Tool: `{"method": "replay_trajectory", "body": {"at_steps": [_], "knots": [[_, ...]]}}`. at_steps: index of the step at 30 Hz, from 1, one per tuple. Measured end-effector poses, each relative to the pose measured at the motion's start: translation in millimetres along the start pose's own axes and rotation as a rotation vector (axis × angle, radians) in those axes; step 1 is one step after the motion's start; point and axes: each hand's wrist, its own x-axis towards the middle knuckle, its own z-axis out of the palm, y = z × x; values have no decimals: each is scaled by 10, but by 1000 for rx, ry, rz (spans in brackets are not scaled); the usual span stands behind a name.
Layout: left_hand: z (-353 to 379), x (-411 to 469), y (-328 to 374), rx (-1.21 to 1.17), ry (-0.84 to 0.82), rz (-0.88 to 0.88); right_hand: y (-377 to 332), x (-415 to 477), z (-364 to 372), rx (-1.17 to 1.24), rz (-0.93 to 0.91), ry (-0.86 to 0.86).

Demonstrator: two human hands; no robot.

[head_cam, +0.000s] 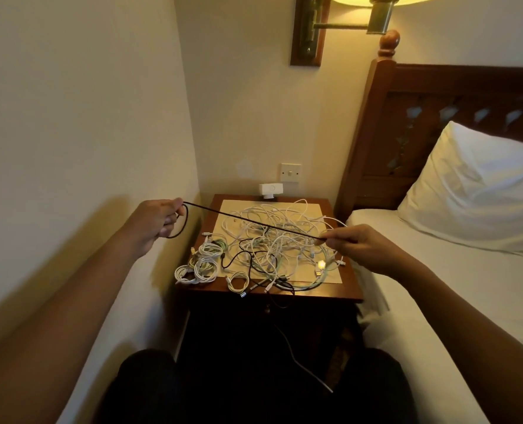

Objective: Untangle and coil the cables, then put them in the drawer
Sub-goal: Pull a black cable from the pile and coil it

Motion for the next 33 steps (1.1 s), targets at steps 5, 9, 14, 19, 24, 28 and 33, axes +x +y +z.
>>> {"method": "replay_trajectory", "body": {"at_steps": [5, 9, 14, 19, 24, 28, 33], "knots": [[17, -3, 56, -58, -25, -15, 374, -141, -183, -104, 147, 127], [328, -347, 283, -13, -299, 10, 761, -228, -249, -180, 299, 240], [150, -480, 483, -51, -352, 42, 1140, -455, -269, -51, 473, 277], [351, -783, 554, -20, -521, 166, 1382, -475, -98, -321, 573, 302], [472, -836, 720, -109, -462, 222, 1384, -371, 18, -300, 537, 336], [99, -434, 599, -366, -205, 87, 1373, -484, 69, -294, 423, 254], [-43, -115, 233, -518, -49, -49, 1375, -525, 165, -444, 344, 160]]}}
